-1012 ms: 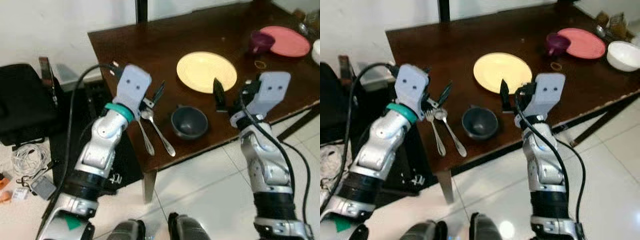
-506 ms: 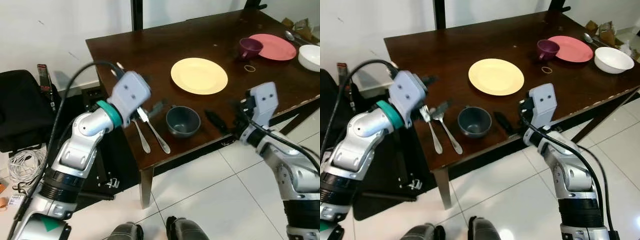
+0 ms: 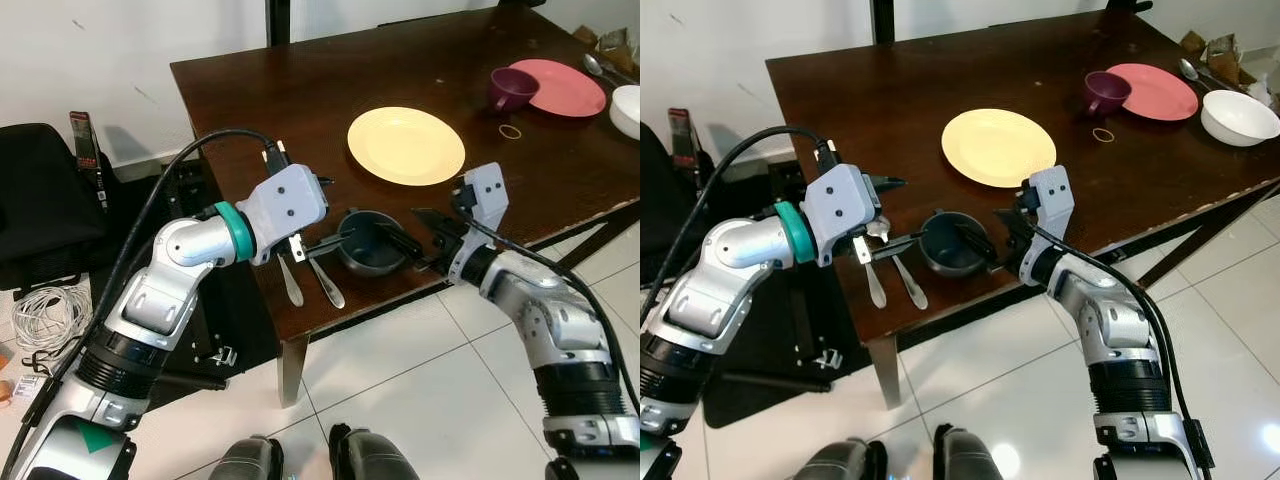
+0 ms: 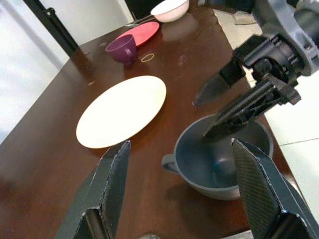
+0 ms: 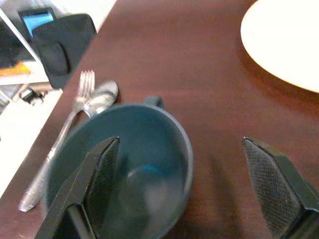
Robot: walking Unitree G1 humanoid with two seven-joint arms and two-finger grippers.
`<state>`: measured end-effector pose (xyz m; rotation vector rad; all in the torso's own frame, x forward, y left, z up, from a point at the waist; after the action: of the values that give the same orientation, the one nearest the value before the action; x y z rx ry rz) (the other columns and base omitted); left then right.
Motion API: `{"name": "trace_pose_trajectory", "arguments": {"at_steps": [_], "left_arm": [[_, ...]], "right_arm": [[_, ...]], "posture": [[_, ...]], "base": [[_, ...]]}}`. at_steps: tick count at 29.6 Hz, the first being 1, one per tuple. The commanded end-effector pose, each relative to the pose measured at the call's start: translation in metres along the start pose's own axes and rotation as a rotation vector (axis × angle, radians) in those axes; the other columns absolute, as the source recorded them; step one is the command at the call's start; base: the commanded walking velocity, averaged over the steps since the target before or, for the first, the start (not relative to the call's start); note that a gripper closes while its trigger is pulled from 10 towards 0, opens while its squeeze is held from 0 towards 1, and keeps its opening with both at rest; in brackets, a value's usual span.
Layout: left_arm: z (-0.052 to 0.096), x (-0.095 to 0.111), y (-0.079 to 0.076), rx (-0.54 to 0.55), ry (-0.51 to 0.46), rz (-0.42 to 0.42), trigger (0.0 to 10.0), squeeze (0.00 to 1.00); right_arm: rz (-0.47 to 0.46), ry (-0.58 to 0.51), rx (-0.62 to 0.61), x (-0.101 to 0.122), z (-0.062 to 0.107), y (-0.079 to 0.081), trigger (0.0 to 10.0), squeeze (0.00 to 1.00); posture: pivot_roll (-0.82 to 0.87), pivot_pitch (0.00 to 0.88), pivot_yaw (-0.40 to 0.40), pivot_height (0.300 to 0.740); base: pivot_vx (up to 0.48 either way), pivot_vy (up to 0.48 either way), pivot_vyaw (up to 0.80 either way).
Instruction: Setting the table
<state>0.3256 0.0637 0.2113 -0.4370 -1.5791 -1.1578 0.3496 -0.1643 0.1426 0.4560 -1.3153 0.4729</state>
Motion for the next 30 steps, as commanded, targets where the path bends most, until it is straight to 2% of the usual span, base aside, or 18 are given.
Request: {"name": "trace_pose_trajectory", "arguments": {"at_steps": [1,7,8,10,11,20,30], "left_arm": [[0.001,0.000,-0.004,-0.011,0.003,0.015,10.0,0.00],[0.001,0.000,-0.004,-0.008,0.002,0.020,10.0,0.00],[0.002,-0.001,-0.004,-0.004,0.004,0.023,10.0,0.00],[0.002,-0.001,-0.004,-0.004,0.004,0.023,10.0,0.00],[0.002,-0.001,-0.004,-0.002,0.005,0.024,10.0,0.00],[0.001,-0.003,-0.003,0.025,0.007,0.036,10.0,0.00],[0.000,-0.005,-0.002,0.053,0.008,0.042,10.0,0.00]], "right_arm": [[0.006,0.052,-0.005,-0.009,0.000,-0.004,10.0,0.00],[0.012,0.080,-0.011,-0.014,0.000,-0.008,9.8,0.00],[0.011,0.089,-0.004,-0.016,0.000,-0.009,1.2,0.00],[0.011,0.089,-0.004,-0.016,0.000,-0.009,1.2,0.00],[0.012,0.095,0.012,-0.018,-0.001,-0.008,0.0,0.00],[-0.019,0.082,0.045,-0.017,-0.004,-0.008,0.0,0.00],[-0.075,0.027,0.018,-0.011,-0.005,-0.013,0.0,0.00]], "posture": [[0.01,0.086,0.009,0.740],[0.01,0.086,0.005,0.740],[0.01,0.086,0.005,0.740],[0.01,0.086,0.005,0.740],[0.01,0.082,0.001,0.740],[0.01,0.067,-0.007,0.740],[0.01,0.055,-0.005,0.740]], "base": [[0.000,0.000,0.00],[0.000,0.000,0.00],[0.000,0.000,0.00],[0.000,0.000,0.00],[0.000,0.000,0.00],[0.000,0.000,0.00],[0.000,0.000,0.00]]}}
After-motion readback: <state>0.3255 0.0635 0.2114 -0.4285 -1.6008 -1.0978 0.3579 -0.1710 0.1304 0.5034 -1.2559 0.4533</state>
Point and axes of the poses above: a point about 5 cm out from each wrist's last joint towards the gripper, its own z axis pointing back from the gripper into the wrist, its own x axis along the axis of the wrist's last joint, y = z × x, the point moved 3 cm from there along -z, pointing out of the wrist towards the gripper, and after that the axes turned 6 degrees about z, right-handed, at the moved point
